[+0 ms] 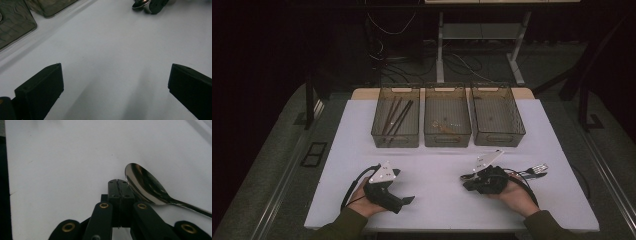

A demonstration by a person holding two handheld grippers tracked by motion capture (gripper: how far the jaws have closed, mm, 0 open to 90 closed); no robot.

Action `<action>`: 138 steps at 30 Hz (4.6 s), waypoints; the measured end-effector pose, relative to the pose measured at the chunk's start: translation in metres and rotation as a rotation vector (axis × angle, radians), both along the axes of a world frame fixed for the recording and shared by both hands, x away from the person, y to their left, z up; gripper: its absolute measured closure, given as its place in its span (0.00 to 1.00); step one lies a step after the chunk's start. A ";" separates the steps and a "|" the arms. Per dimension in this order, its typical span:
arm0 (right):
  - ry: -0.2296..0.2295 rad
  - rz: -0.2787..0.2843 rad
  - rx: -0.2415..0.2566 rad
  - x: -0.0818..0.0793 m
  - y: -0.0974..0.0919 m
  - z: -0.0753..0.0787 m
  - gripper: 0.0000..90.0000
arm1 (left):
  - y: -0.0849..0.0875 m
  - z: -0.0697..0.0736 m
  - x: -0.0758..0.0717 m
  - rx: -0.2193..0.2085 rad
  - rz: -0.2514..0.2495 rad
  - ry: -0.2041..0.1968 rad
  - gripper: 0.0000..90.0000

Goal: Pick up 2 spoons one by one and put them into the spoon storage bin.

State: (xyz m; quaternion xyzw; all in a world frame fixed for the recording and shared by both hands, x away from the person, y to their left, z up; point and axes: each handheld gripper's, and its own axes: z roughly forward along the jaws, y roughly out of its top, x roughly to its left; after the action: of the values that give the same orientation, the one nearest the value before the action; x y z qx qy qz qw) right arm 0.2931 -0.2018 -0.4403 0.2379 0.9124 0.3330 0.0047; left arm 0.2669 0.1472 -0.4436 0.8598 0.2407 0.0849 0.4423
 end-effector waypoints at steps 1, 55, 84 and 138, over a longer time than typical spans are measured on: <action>-0.003 0.004 0.001 -0.001 0.000 0.001 1.00 | 0.000 0.000 0.000 -0.001 0.001 0.001 0.00; -0.111 -0.241 0.004 0.044 -0.005 -0.004 1.00 | -0.001 -0.001 0.000 0.006 -0.010 0.001 0.00; -0.081 -0.325 -0.105 0.062 -0.043 0.001 1.00 | -0.003 -0.002 0.000 0.008 -0.024 0.012 0.00; -0.097 -0.011 0.004 0.049 0.012 -0.005 0.67 | -0.003 -0.001 0.000 0.007 -0.037 0.014 0.00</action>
State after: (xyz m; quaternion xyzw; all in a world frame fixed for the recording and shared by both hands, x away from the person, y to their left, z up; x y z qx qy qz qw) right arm 0.3419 -0.1899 -0.4450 0.2265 0.9092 0.3457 0.0501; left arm 0.2669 0.1438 -0.4449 0.8663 0.2274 0.0717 0.4390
